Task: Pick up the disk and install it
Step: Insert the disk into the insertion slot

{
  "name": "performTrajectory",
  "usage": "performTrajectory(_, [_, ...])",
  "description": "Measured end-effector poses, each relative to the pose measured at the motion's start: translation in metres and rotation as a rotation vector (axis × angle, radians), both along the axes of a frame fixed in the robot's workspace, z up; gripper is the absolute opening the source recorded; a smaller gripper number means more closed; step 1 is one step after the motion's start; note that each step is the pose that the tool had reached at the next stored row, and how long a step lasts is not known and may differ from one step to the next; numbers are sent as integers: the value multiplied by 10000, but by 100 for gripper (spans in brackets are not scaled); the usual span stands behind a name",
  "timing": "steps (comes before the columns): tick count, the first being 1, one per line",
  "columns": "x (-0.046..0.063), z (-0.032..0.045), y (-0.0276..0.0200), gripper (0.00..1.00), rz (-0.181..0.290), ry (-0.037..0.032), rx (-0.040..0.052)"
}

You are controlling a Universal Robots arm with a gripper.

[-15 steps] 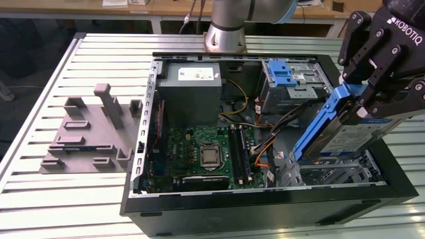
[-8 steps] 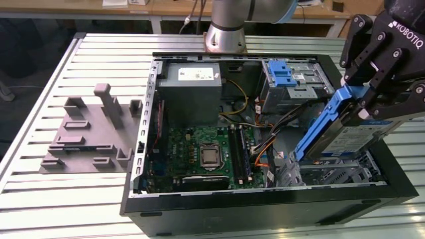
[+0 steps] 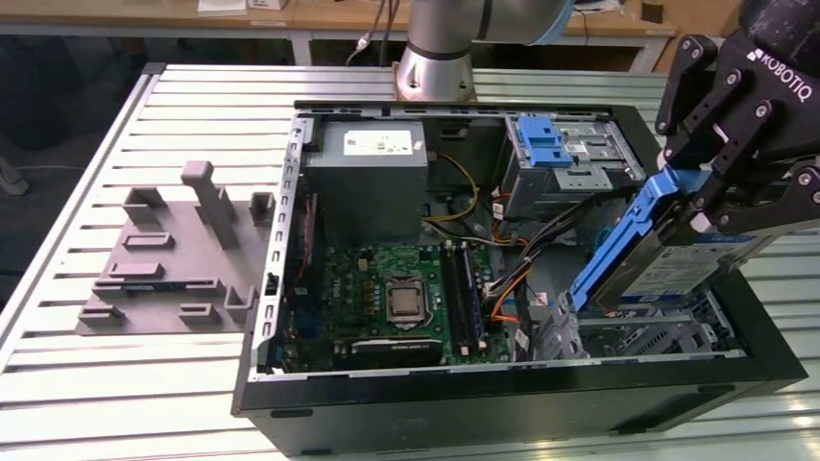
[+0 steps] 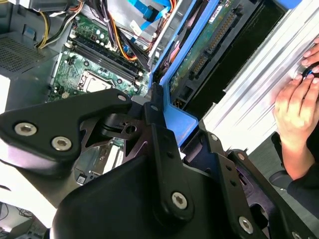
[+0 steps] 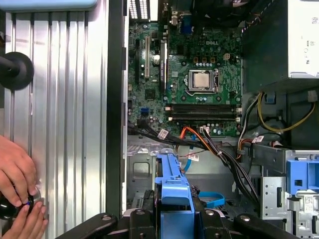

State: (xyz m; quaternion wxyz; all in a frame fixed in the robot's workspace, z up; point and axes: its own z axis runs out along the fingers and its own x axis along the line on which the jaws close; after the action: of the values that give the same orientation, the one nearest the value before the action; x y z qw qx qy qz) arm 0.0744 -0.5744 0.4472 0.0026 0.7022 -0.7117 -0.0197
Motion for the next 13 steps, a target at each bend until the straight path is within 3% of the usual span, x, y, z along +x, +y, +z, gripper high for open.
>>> performTrajectory(13, [22,-75,5,36,-1,0,9])
